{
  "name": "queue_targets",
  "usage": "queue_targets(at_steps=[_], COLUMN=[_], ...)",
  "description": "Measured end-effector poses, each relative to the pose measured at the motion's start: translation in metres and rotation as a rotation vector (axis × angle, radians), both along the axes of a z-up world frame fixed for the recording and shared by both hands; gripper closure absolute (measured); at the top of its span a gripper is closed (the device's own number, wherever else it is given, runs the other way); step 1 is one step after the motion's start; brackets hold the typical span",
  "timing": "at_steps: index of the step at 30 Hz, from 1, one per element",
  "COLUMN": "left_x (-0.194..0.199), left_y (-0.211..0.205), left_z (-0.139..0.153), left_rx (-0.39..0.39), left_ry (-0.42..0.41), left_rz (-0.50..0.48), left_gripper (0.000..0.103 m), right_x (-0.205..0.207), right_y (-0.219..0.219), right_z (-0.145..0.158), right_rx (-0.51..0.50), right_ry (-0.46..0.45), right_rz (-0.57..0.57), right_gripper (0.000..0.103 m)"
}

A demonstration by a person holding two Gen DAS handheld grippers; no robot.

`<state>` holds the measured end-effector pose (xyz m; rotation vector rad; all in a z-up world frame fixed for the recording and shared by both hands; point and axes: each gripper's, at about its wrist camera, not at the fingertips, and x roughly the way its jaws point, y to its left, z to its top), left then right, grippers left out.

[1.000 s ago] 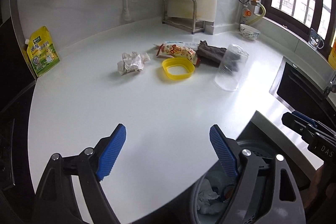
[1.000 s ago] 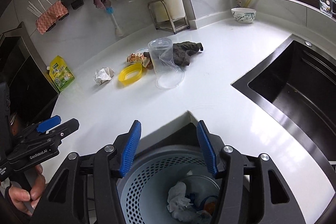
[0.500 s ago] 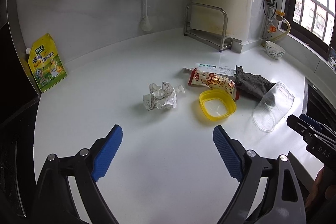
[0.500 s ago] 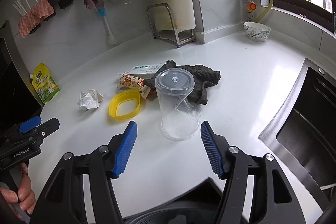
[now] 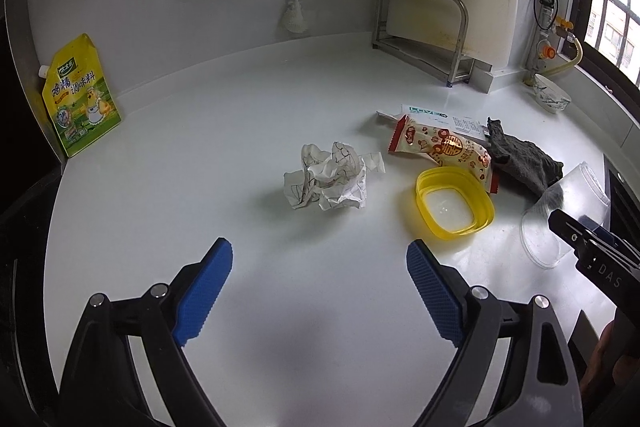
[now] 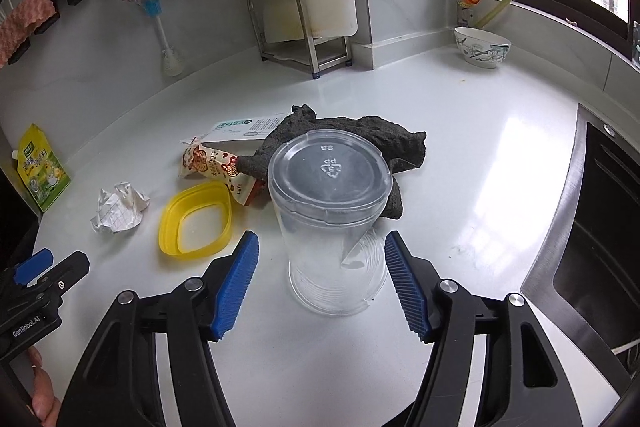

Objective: Collect trash
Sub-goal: 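Close the right tool around the clear plastic cup while the left tool approaches the crumpled paper, then grasp the crumpled white paper with the left tool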

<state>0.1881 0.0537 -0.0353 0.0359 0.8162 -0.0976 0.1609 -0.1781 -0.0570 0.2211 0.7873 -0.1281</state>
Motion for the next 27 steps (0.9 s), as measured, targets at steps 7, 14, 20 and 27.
queue_targets(at_steps=[7,14,20,27], left_x=[0.014,0.029,0.048,0.076], left_y=[0.004,0.004,-0.008,-0.013], left_z=[-0.007,-0.014,-0.018,-0.025], left_rx=[-0.004,0.003,0.027,0.037], left_ry=[0.015,0.026,0.029,0.054], left_rz=[0.020,0.045,0.022,0.057], left_gripper=[0.016,0.016,0.014,0.014], right_x=[0.006,-0.004,-0.014,-0.021], right_y=[0.000,-0.004,-0.011,-0.017], right_z=[-0.005,-0.001,0.002,0.006], right_rx=[-0.009,0.013,0.048,0.063], right_ry=[-0.007,-0.043,-0.057,-0.070], right_rz=[-0.004,0.014,0.011,0.015], right_gripper=[0.059,0.066,0.067,0.067])
